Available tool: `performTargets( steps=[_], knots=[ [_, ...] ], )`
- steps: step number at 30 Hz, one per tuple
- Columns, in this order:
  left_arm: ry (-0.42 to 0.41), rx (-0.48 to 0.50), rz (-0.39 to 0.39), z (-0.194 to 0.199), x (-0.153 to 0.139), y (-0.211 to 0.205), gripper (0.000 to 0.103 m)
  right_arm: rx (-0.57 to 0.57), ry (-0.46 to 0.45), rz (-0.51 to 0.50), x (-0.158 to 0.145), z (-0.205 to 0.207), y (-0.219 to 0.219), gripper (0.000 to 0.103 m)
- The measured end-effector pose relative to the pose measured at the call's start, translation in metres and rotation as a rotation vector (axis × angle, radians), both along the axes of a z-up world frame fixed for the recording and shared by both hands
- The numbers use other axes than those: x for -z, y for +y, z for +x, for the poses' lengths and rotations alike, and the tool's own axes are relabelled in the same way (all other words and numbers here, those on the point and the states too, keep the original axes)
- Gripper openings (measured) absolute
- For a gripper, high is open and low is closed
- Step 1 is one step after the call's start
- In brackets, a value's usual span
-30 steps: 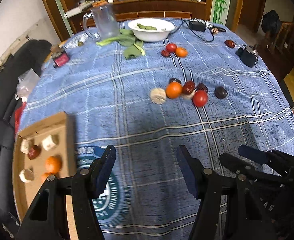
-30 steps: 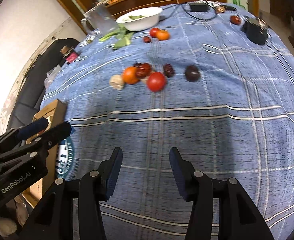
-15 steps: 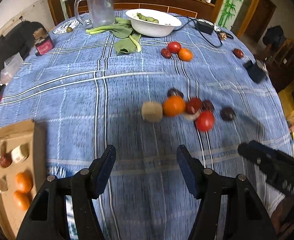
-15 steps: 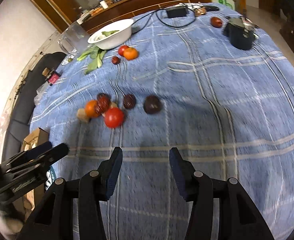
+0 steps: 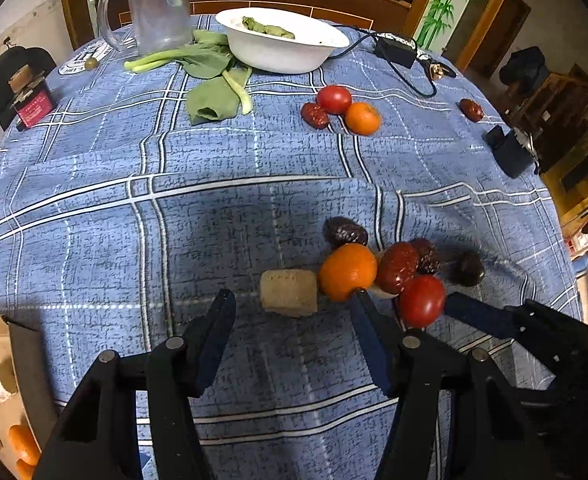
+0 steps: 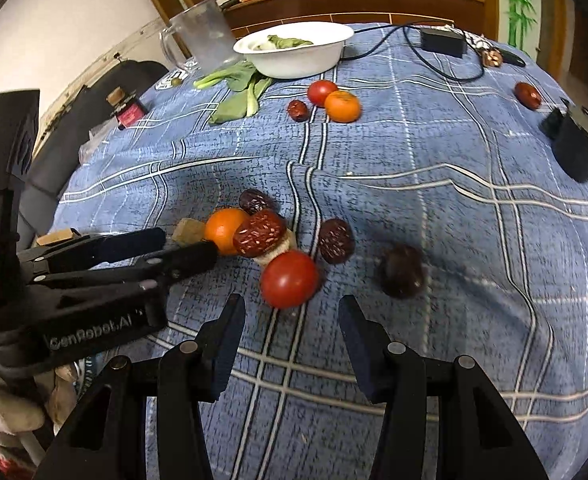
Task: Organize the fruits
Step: 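Grasp the beige cube with the left tool while the right tool grasps the tomato, then carry the cube and tomato into the cardboard box and open both tools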
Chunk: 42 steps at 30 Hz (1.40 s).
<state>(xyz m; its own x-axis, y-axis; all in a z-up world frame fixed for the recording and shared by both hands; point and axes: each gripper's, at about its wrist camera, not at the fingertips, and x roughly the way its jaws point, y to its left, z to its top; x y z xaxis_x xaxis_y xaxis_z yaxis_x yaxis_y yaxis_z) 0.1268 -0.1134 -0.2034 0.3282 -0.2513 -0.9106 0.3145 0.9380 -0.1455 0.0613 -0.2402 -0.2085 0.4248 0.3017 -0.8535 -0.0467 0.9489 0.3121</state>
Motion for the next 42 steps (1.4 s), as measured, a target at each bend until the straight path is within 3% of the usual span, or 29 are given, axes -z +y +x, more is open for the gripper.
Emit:
performTargets(
  steps=[3,7,14,22,27,34,42],
  knots=[
    [0.002,-0.005,-0.041,0.002,-0.002,0.000,0.043,-0.006,-0.002,-0.020,0.003,0.006,0.006,0.046],
    [-0.006,0.000,-0.011,-0.002,-0.003,0.000,0.029,0.000,-0.014,-0.075,0.004,0.011,0.013,0.031],
    [-0.002,-0.035,-0.050,-0.012,-0.009,0.017,0.028,0.049,0.011,-0.019,0.000,0.000,0.002,0.031],
    [-0.050,-0.089,-0.091,-0.041,-0.039,0.051,0.028,0.067,0.003,0.019,-0.020,-0.022,0.009,0.031],
    [-0.075,-0.146,-0.105,-0.068,-0.058,0.092,0.029,0.017,-0.017,0.059,-0.038,-0.032,0.042,0.031],
    [-0.100,-0.309,-0.109,-0.104,-0.080,0.188,0.029,-0.134,-0.042,0.111,-0.065,-0.037,0.121,0.031],
    [-0.064,-0.489,-0.052,-0.127,-0.067,0.283,0.029,-0.336,-0.029,0.155,-0.075,-0.047,0.222,0.032]
  ],
)
